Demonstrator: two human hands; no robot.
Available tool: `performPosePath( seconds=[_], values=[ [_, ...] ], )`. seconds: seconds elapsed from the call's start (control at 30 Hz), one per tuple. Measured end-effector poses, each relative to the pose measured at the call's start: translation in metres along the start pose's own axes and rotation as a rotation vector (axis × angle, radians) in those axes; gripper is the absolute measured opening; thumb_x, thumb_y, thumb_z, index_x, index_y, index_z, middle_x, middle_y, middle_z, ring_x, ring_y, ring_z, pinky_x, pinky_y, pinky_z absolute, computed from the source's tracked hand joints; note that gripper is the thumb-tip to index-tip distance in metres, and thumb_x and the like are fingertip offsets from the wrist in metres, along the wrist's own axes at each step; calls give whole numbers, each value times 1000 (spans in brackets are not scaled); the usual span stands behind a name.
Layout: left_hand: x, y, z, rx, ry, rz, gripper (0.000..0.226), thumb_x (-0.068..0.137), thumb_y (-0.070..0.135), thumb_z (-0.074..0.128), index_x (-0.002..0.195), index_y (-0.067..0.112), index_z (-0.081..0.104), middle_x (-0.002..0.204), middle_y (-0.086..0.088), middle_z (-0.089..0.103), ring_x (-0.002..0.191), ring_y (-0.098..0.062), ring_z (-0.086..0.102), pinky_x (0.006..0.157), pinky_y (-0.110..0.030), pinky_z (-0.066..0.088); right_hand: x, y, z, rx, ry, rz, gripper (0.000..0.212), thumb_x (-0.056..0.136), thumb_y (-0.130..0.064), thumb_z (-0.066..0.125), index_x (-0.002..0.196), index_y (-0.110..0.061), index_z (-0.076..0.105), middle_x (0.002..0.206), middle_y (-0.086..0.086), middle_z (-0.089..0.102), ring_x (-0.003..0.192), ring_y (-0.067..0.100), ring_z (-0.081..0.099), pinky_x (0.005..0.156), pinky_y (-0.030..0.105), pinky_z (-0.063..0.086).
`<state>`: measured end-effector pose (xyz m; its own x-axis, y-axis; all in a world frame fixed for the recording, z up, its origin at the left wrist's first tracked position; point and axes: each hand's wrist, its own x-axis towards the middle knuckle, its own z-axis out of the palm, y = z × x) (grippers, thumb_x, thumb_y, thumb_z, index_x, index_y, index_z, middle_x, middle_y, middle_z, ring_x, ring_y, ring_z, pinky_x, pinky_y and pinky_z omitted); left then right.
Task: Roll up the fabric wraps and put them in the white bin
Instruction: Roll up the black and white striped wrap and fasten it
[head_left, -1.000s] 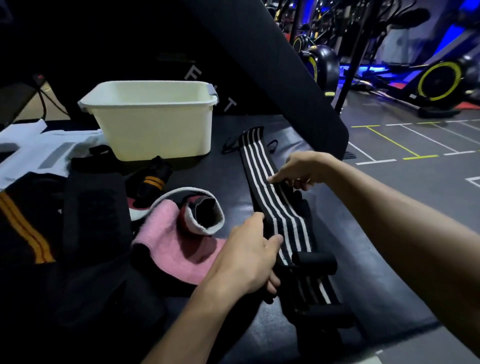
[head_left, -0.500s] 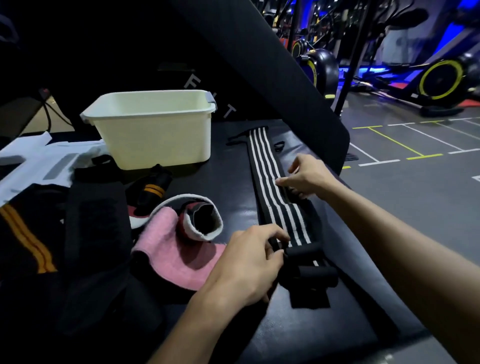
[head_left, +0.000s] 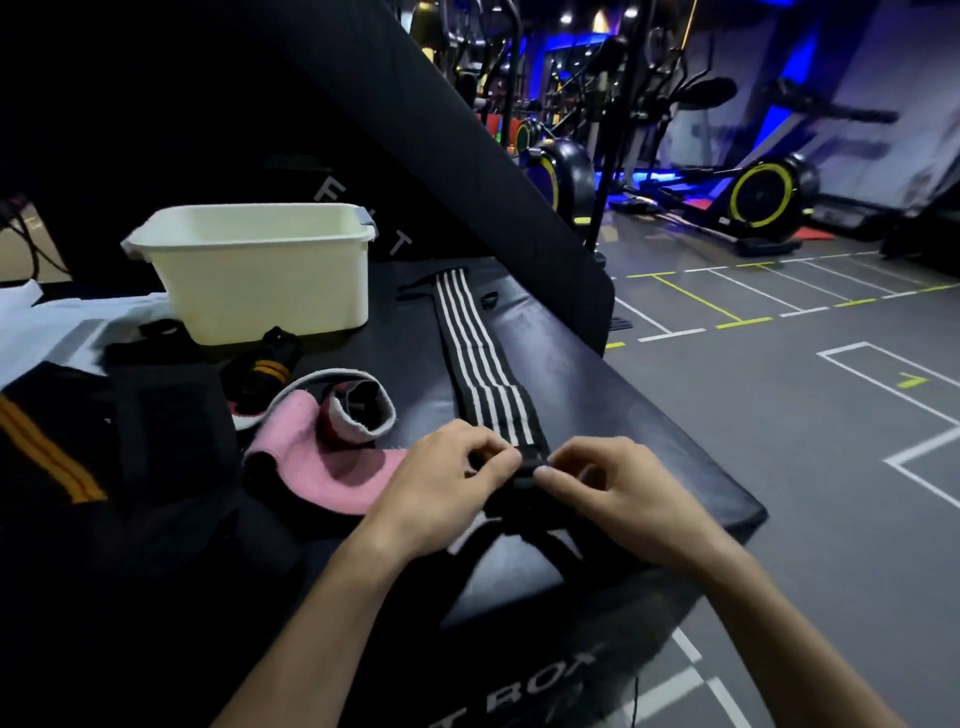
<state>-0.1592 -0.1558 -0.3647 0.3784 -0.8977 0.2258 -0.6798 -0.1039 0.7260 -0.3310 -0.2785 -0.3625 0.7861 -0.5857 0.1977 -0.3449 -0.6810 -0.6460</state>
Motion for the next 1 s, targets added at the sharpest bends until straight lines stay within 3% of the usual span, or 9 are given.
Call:
performPosePath(
  seconds=[0.13,0.3,0.4,0.47,0.63,0.8,1.0],
  values=[
    [-6,-2,-3,-20,3,29,5,93,26,73,89,26,75,74,20,69,59,4,59,61,-10,44,-12,-7,5,-21,46,-72,21,83,-40,81,92,-22,75,76,-7,73,70,5,68,66,21,52],
    [-9,-9,-5,-101,6,16,16,87,19,80,97,30,74,79,22,71,62,-3,63,62,-20,54,-19,-1,9,120,88,-122,20,77,-25,88,92,-22,76,72,-10,71,63,3,62,62,12,43],
    [-7,-11,-6,-100,36,11,28,84,21,83,109,33,76,81,19,71,67,-9,63,68,-22,54,-27,7,16,279,105,-117,18,79,-18,87,92,-22,74,77,-6,73,65,6,65,64,19,49],
    [-5,-13,-4,-78,48,10,25,83,23,83,106,32,78,80,18,72,65,-4,61,69,-21,52,-33,9,18,340,126,-140,19,80,-15,86,91,-23,73,80,-4,72,67,10,65,64,22,50],
    [-6,-10,1,-47,6,37,15,84,22,83,97,29,78,83,18,75,79,3,68,75,-19,52,-39,5,21,256,128,-258,21,81,-17,85,91,-28,71,90,-7,71,78,17,67,68,28,52],
    [-9,-7,3,-3,-51,92,13,85,21,83,94,27,76,83,16,75,79,1,69,73,-16,51,-45,6,20,169,174,-328,24,78,-9,86,88,-24,71,87,-13,69,82,14,65,69,18,48],
    [-19,-1,9,-66,-47,176,28,88,15,80,108,33,72,90,12,72,84,-11,68,72,-25,55,-49,7,21,124,248,-373,28,76,-3,85,84,-21,66,88,-14,66,85,14,62,68,21,46]
  ],
)
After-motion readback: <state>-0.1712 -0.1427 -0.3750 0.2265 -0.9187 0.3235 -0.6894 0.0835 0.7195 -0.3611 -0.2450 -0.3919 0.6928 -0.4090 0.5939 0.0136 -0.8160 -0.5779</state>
